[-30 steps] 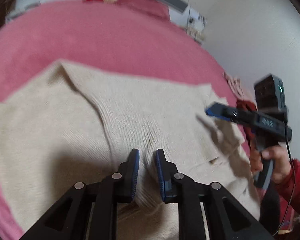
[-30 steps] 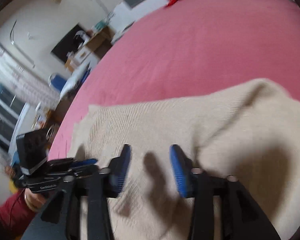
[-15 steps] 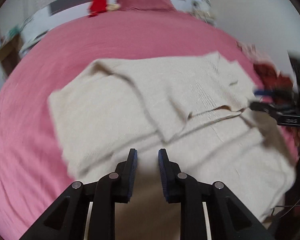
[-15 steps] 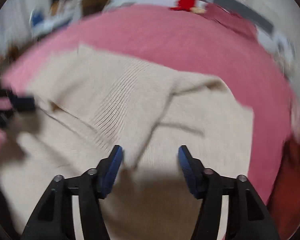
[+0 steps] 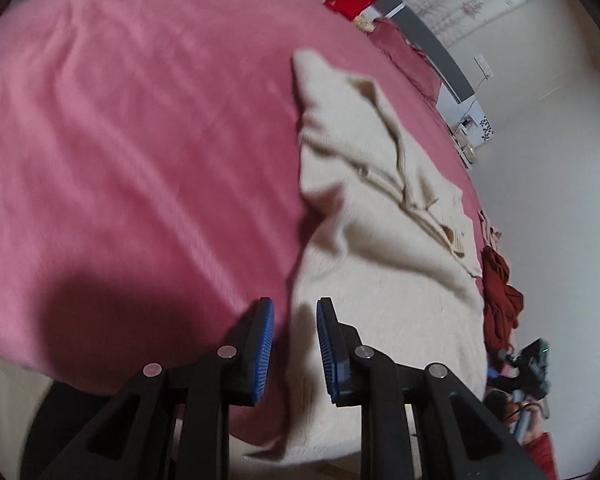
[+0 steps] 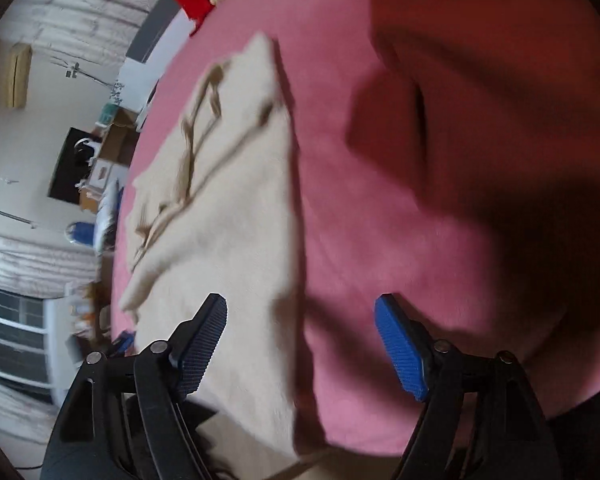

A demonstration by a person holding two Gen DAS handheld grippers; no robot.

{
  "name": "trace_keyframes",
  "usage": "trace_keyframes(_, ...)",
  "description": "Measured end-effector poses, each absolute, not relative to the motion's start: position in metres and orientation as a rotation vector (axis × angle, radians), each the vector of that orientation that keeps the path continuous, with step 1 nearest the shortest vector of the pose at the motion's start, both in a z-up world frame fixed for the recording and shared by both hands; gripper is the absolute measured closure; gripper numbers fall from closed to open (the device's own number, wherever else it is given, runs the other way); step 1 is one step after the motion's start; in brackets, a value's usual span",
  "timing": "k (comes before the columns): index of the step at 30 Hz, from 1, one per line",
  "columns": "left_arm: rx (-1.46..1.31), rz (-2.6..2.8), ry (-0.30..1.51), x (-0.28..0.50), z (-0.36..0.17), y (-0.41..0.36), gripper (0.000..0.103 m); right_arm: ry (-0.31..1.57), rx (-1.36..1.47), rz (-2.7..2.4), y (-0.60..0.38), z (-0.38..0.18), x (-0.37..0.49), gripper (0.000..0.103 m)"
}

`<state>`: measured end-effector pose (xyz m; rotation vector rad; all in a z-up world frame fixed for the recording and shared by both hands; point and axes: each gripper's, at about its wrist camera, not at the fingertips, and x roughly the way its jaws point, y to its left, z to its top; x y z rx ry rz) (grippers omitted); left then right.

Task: Fold clothes
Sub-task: 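Smooth the folded sweater with both open tools, then grasp the folded edge of the beige sweater with both tools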

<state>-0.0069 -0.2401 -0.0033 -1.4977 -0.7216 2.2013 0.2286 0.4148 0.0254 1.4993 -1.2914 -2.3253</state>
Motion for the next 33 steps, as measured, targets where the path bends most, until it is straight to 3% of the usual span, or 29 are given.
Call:
trace_keyframes(6,-1.545,2.044,-0.562,-0.009,-0.018,-0.2,0.076,-1.233,1.379,-2.209,0.376,0.007,0.234,0.025)
trace_keyframes(11,-1.532,1.995,-0.66,-0.006,-0.024,-0.209,0.076,-1.206,1.349,-2.111,0.348,-0.005,0.227,0.025)
trace_keyframes(17,-1.587,1.856,-0.559,0.009,-0.028,-0.191,0.076,-1.272,1.311,-2.051,0.348,-0.014,0.222,0.028)
trace_keyframes(29,-1.597,1.959,-0.415,0.026,-0.019,-0.168,0.082,-1.195,1.394,-1.977,0.312,-0.029,0.186,0.072)
trace_keyframes(30,-1.594,1.977,-0.401,0.027,-0.018,-0.166,0.085,-1.185,1.405,-1.973,0.309,-0.03,0.184,0.079)
trace_keyframes(33,-1.618,1.964,-0.408,0.026,-0.019,-0.166,0.098,-1.092,1.452,-1.956,0.29,-0.031,0.177,0.091)
